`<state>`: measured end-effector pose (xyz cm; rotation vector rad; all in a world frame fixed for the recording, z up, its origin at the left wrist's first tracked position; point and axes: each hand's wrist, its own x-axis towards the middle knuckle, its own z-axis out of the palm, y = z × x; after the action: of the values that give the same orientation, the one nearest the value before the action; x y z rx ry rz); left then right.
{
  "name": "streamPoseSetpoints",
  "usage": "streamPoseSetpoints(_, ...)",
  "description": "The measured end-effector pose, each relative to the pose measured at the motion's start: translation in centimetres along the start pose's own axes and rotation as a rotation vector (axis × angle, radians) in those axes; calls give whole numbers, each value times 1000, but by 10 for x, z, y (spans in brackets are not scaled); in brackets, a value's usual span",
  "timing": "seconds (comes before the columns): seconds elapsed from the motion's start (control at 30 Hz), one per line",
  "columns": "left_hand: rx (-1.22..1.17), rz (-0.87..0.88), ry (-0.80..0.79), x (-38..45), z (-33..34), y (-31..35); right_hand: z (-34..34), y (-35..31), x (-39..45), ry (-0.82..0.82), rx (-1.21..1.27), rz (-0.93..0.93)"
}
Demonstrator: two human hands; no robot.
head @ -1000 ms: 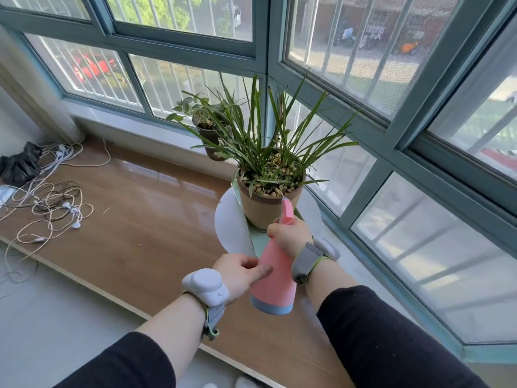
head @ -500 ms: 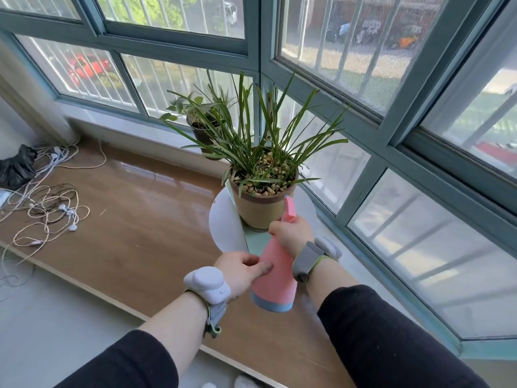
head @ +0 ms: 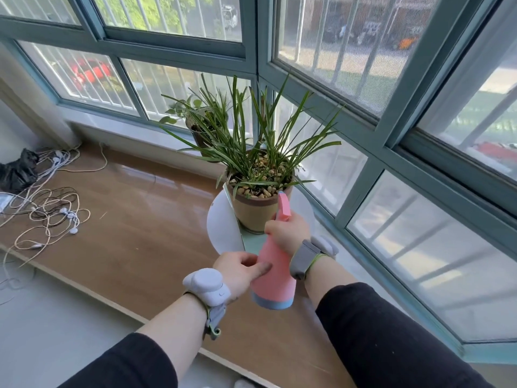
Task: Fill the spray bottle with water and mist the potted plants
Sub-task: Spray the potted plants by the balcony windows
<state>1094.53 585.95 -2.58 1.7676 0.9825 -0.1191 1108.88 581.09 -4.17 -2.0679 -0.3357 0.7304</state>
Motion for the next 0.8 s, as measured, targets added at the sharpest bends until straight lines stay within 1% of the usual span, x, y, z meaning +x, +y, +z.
streamPoseSetpoints(0.17,-5,-14,17,-1,-4,0,3,-7,1,-17,-13,-28)
streamPoseSetpoints(0.4,-36,-16,18,0,-9,5,2,-14,3,12,19,-60)
streamPoseSetpoints(0.8,-30,-5,29,-4,-11,11,2,-17,6,45,-8,-40)
